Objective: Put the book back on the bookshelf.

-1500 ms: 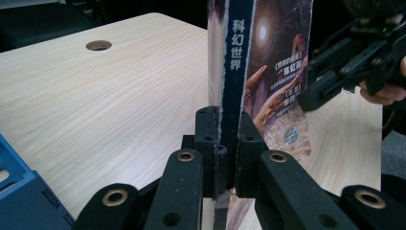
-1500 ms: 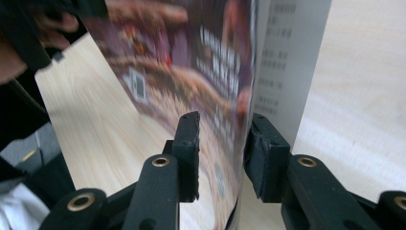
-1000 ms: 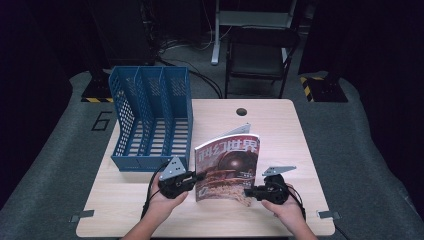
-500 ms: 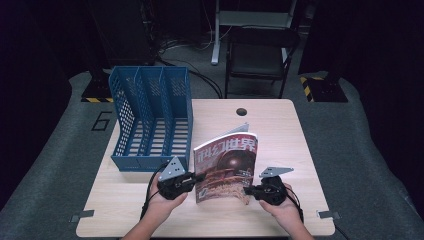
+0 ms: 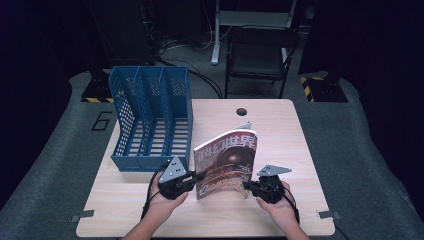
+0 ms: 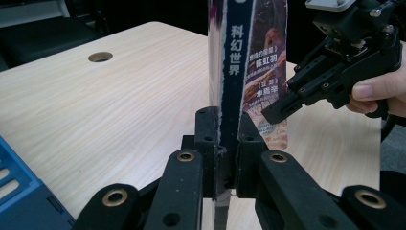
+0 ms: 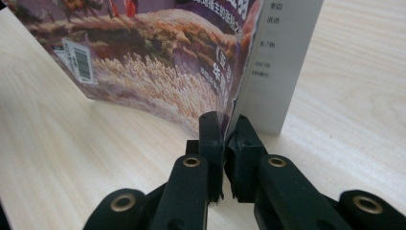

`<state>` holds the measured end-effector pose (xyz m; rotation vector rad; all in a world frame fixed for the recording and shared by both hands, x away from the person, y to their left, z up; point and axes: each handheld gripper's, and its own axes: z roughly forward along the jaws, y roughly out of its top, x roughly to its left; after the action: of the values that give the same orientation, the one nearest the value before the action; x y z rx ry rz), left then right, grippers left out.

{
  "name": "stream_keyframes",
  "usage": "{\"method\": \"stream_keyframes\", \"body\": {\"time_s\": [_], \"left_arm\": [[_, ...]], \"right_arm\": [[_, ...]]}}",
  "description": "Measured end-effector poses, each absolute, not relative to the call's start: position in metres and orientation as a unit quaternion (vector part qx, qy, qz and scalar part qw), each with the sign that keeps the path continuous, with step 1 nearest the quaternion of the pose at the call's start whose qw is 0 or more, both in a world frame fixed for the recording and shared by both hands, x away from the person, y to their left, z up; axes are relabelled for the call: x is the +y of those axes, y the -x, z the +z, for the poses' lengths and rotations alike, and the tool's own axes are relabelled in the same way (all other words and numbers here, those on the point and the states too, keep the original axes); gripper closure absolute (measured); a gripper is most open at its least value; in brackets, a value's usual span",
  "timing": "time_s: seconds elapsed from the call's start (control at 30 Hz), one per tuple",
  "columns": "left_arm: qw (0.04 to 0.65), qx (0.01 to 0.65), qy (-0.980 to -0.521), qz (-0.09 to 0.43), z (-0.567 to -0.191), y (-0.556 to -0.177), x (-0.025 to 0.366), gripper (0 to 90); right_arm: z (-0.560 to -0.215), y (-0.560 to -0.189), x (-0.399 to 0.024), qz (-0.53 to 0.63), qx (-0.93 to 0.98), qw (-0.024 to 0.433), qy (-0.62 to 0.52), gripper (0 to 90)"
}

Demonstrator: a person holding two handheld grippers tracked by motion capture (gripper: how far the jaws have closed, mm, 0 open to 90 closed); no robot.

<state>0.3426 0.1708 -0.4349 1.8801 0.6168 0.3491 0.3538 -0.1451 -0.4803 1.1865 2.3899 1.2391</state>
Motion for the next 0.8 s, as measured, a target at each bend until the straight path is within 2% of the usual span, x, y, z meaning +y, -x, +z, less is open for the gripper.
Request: {"method": "stream_keyframes", "body": {"time_s": [0.2, 0.43, 0.8], "left_arm": [[0.535, 0.25, -0.791, 0.157, -0.437, -0.342, 0.169, 83.4], [0.529, 0.245, -0.798, 0.152, -0.44, -0.341, 0.168, 83.3], [0.523, 0.238, -0.806, 0.138, -0.438, -0.339, 0.167, 82.8]], "right_arm": [[-0.48, -0.357, -0.142, 0.423, 0.8, 0.122, -0.408, 85.5], [-0.483, -0.356, -0.144, 0.424, 0.797, 0.123, -0.413, 84.8], [-0.481, -0.356, -0.16, 0.452, 0.777, 0.094, -0.429, 69.2]]}}
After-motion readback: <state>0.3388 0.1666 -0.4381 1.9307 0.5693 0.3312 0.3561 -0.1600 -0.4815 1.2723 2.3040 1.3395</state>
